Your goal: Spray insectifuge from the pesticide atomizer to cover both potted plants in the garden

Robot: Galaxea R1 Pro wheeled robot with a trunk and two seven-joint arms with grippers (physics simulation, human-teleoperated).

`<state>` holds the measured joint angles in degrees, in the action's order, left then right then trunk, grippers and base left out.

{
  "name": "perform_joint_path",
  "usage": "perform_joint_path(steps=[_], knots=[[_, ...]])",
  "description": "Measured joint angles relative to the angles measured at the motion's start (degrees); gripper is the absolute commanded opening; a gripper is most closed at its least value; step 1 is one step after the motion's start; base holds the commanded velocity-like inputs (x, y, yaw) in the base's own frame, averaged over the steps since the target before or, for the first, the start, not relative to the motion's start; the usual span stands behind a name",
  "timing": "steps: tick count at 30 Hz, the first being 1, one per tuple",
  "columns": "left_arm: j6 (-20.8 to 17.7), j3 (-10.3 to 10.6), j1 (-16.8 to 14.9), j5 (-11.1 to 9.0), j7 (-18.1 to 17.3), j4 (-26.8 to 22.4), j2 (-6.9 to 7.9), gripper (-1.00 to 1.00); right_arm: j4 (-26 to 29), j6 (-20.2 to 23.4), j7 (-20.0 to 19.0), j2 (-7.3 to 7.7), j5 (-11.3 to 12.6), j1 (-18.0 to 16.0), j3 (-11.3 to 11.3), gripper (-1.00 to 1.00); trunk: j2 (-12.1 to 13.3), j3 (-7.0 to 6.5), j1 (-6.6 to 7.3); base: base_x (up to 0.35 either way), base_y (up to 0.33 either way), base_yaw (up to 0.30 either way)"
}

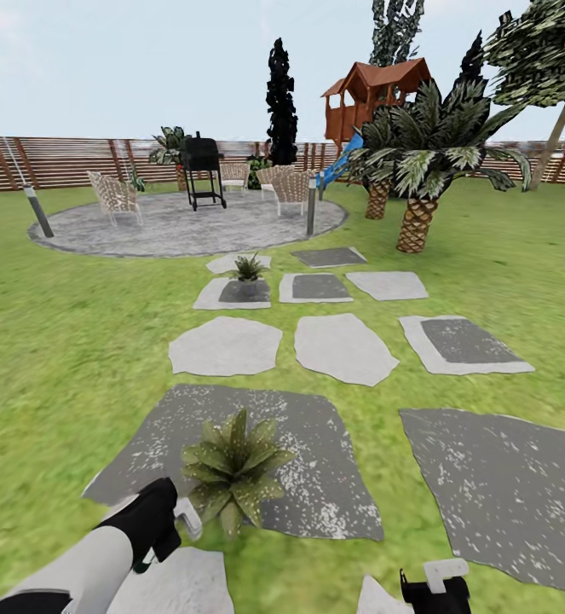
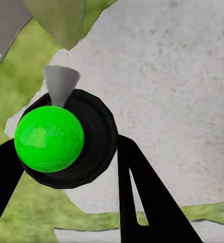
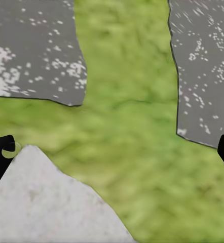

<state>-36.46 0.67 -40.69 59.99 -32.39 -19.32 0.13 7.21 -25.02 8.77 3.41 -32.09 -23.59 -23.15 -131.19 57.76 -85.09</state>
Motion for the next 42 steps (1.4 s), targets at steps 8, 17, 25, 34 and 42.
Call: perform_joint_path(steps=[8, 17, 25, 34, 42], knots=[[0.84, -3.65, 0.08, -0.44, 5.87, 2.85, -1.41, -1.00, 0.00, 0.00, 0.00, -0.02, 0.00, 0.00, 0.01, 1.00, 0.00, 0.00, 0.00, 0.000, 0.000, 0.000], [13.17, -6.06, 3.95, -7.15, 5.58, 3.02, 0.71, -1.00, 0.00, 0.05, -0.07, -0.04, 0.00, -0.02, 0.01, 1.00, -0.01, 0.01, -0.03, -0.168, 0.000, 0.000], [20.00, -6.21, 3.96, -7.08, 1.25, 2.96, 0.88, -1.00, 0.19, 0.08, -0.28, -0.78, -3.10, -0.03, 0.17, 1.00, 0.00, 0.00, -0.04, -0.336, 0.000, 0.000], [28.51, -5.62, 3.11, -6.31, -13.36, 2.38, 2.97, -1.00, 17.47, 0.52, -41.77, -0.59, -12.04, -0.25, 0.50, 1.00, 0.00, 0.00, 0.00, -0.088, 0.000, 0.000], [32.00, -4.46, 1.66, -4.57, -18.59, 0.98, 5.28, -1.00, 18.73, 0.65, -47.02, -2.18, -12.18, -2.14, 0.42, 1.00, 0.00, 0.00, 0.00, 0.000, 0.000, 0.000]])
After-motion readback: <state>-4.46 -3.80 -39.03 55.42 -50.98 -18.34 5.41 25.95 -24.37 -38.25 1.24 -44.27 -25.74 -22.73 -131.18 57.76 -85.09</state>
